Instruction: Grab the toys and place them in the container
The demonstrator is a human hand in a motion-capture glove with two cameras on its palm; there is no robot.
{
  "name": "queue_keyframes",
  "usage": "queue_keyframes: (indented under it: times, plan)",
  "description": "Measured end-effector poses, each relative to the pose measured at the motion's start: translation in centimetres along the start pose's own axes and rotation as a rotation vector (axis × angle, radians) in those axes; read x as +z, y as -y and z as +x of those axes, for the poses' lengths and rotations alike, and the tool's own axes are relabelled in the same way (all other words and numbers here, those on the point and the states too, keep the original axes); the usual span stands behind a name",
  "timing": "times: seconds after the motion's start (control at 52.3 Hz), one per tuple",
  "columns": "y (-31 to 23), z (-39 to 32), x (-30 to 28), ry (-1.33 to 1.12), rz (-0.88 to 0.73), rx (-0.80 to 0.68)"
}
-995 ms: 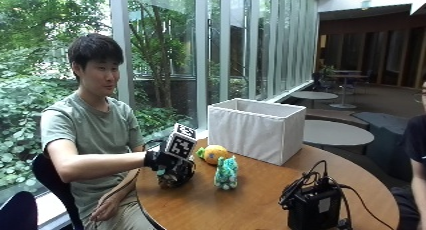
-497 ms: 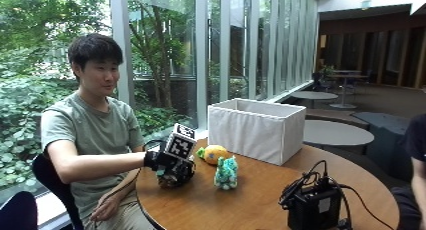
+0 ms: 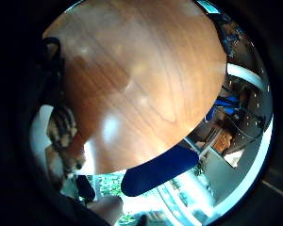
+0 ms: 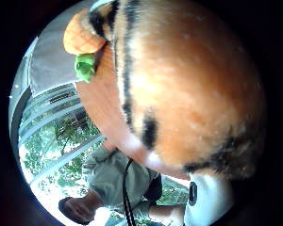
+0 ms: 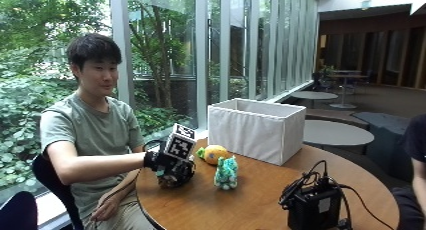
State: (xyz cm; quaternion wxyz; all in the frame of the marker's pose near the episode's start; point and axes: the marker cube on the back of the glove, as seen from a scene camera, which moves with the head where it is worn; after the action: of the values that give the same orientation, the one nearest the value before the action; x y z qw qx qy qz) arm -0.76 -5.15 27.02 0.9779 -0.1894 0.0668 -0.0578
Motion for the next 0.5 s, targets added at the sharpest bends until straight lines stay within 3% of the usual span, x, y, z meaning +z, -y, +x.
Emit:
queue_keyframes:
  times: [0.038,0.134,0.249,0.497]
  plan:
    - [0.3,0.1,-0.7,0.154,0.015,0.040]
    - [0.7,1.5,-1.5,0.202,0.030,0.108]
    - [0.1,-1.8,0.0,0.177,0.001,-0.015]
    - [-0.2,-2.8,0.5,0.162,-0.015,-0.082]
